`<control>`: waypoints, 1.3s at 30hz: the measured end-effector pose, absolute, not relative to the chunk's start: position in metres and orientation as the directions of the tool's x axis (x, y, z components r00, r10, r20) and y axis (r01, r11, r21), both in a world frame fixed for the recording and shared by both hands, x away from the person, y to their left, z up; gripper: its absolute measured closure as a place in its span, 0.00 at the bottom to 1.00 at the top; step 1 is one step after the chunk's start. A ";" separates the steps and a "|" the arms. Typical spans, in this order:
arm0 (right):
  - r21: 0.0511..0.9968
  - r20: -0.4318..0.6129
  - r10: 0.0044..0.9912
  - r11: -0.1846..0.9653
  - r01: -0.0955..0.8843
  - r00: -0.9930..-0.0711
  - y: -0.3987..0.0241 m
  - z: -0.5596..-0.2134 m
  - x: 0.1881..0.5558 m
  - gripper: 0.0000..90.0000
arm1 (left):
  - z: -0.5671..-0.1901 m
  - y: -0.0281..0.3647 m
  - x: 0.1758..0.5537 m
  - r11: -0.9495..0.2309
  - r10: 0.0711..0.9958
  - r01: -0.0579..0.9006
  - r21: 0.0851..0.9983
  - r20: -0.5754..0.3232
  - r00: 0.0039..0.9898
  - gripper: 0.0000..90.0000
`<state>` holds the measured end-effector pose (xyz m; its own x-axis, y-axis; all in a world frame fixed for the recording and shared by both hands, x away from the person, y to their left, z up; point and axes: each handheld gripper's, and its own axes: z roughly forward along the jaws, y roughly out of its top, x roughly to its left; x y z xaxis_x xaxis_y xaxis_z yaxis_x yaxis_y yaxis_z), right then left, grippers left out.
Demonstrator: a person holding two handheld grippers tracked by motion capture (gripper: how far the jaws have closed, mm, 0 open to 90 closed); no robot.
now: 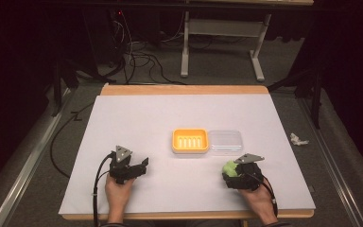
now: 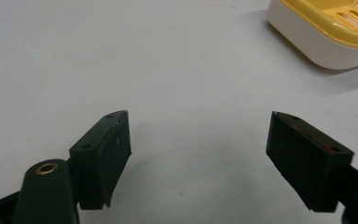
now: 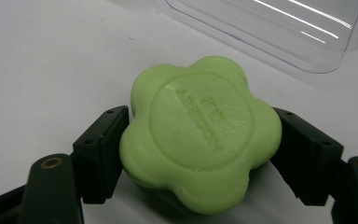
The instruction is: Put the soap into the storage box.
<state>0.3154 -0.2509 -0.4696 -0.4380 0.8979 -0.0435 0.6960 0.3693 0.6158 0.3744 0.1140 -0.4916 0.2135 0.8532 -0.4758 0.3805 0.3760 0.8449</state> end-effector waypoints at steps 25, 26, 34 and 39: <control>0.668 0.009 0.884 0.343 0.660 -0.468 -0.262 -0.466 0.315 0.30 | -0.492 0.115 0.376 0.373 0.856 0.393 0.841 -0.475 0.203 0.25; 0.673 0.007 0.881 0.347 0.654 -0.474 -0.262 -0.465 0.315 0.30 | -0.492 0.114 0.376 0.376 0.855 0.391 0.840 -0.477 0.202 0.25; 0.695 -0.001 0.877 0.346 0.631 -0.480 -0.260 -0.462 0.315 0.30 | -0.492 0.114 0.376 0.378 0.854 0.391 0.839 -0.479 0.203 0.25; 0.710 -0.004 0.870 0.349 0.611 -0.493 -0.259 -0.455 0.314 0.30 | -0.492 0.114 0.376 0.377 0.854 0.390 0.840 -0.478 0.204 0.25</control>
